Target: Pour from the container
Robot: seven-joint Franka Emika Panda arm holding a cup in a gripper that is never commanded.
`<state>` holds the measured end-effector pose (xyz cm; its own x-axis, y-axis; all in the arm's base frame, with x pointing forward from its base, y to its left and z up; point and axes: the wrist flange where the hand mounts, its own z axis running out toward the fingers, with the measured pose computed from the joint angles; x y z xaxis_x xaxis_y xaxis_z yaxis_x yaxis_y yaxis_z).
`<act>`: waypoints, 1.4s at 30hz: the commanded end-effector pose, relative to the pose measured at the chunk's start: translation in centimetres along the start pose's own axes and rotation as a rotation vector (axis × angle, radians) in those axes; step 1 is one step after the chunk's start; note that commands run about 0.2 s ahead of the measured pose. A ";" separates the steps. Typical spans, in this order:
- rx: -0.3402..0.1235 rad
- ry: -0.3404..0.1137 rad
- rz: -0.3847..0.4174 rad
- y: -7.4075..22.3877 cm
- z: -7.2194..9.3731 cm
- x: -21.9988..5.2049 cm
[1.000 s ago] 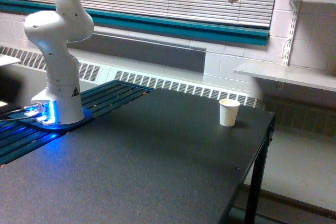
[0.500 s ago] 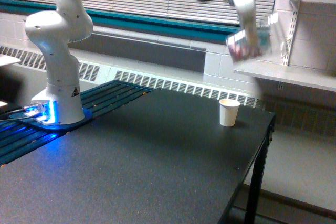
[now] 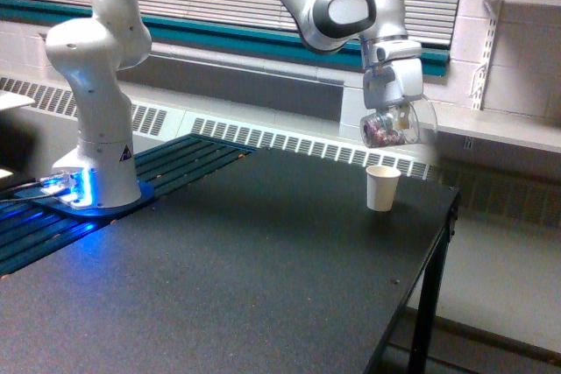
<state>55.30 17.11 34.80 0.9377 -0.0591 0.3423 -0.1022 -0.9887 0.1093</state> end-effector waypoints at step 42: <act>0.034 0.005 -0.275 -8.9 0.3 -13.2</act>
<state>44.11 26.40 29.48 0.9299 0.1973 0.3104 0.1541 -0.9753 0.1583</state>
